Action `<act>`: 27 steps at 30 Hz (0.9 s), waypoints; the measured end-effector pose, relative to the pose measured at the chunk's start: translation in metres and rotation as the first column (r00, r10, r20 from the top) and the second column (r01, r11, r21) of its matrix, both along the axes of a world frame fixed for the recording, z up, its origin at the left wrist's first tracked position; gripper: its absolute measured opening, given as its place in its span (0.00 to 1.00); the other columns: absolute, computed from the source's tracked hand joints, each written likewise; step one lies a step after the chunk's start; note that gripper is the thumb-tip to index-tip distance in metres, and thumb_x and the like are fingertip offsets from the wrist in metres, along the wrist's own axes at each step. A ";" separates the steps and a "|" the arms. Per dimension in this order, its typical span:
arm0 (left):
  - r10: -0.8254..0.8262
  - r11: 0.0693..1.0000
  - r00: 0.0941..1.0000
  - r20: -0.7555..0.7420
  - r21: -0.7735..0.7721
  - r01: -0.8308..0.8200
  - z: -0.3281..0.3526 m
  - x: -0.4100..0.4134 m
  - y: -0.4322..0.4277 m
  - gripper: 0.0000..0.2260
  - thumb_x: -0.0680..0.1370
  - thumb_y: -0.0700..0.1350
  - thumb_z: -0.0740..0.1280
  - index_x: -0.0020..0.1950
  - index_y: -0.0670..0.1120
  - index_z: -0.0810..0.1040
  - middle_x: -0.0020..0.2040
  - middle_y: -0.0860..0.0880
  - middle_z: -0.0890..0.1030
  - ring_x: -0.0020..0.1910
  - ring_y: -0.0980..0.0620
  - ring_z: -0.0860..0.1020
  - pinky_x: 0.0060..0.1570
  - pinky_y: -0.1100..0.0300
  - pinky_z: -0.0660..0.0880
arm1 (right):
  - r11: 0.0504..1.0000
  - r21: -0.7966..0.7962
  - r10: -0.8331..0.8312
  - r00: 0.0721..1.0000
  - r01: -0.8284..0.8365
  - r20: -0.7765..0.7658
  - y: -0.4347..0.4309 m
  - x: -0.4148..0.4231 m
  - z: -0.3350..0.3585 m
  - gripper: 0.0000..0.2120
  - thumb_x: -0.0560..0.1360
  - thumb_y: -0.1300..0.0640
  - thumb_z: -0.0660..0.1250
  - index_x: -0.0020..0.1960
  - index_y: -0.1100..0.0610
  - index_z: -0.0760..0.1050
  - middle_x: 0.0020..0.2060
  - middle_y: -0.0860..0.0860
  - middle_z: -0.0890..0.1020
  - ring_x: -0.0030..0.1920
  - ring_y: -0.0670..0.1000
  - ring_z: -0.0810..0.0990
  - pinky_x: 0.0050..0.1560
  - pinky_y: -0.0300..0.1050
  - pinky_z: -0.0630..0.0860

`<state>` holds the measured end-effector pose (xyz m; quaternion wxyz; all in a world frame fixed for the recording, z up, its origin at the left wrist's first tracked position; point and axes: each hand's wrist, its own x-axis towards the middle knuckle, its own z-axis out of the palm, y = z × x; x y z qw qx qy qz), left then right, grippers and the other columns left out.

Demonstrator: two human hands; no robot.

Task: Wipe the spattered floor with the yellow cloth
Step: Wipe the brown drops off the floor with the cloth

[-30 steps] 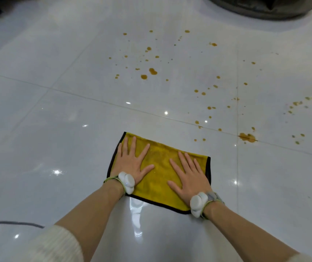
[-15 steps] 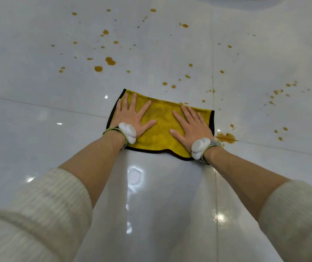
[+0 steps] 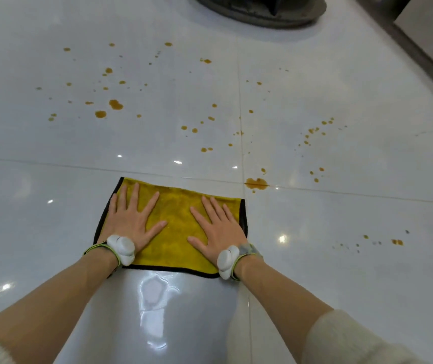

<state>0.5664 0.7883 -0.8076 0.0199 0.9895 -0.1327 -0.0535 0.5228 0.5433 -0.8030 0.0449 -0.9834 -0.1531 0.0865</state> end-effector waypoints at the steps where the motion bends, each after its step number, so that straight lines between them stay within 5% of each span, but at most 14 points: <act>1: -0.007 1.000 1.000 -0.007 -0.012 0.007 0.003 -0.018 -0.006 0.40 0.72 0.74 0.36 0.79 0.55 0.50 0.79 0.37 0.52 0.77 0.33 0.49 0.74 0.38 0.48 | 1.000 -0.002 -0.003 1.000 0.003 -0.005 -0.005 -0.017 0.001 0.36 0.75 0.30 0.41 0.78 0.44 0.43 0.78 0.51 0.43 0.78 0.53 0.39 0.77 0.53 0.40; 10: -0.105 0.994 0.993 0.046 -0.025 0.106 -0.005 -0.089 -0.104 0.36 0.75 0.73 0.44 0.78 0.56 0.58 0.76 0.34 0.59 0.75 0.30 0.55 0.71 0.35 0.55 | 0.997 -0.019 -0.069 0.998 0.069 -0.012 -0.103 -0.104 0.002 0.35 0.76 0.29 0.42 0.78 0.44 0.43 0.78 0.47 0.44 0.78 0.51 0.41 0.77 0.50 0.41; 19: 0.035 0.999 0.999 0.021 -0.033 -0.034 -0.011 0.019 -0.165 0.39 0.71 0.75 0.33 0.79 0.60 0.45 0.79 0.38 0.48 0.77 0.34 0.44 0.74 0.38 0.43 | 0.994 -0.019 -0.110 0.992 0.111 0.060 -0.159 0.032 -0.002 0.33 0.77 0.33 0.44 0.78 0.44 0.45 0.78 0.48 0.48 0.78 0.51 0.44 0.76 0.50 0.43; 27: 0.098 0.995 0.995 0.017 -0.001 -0.098 -0.008 0.103 -0.190 0.39 0.70 0.75 0.35 0.78 0.60 0.43 0.80 0.40 0.45 0.77 0.35 0.41 0.75 0.39 0.43 | 0.999 0.016 -0.035 0.997 0.034 0.076 -0.184 0.139 -0.014 0.28 0.80 0.38 0.44 0.78 0.44 0.46 0.78 0.48 0.50 0.78 0.52 0.46 0.76 0.52 0.44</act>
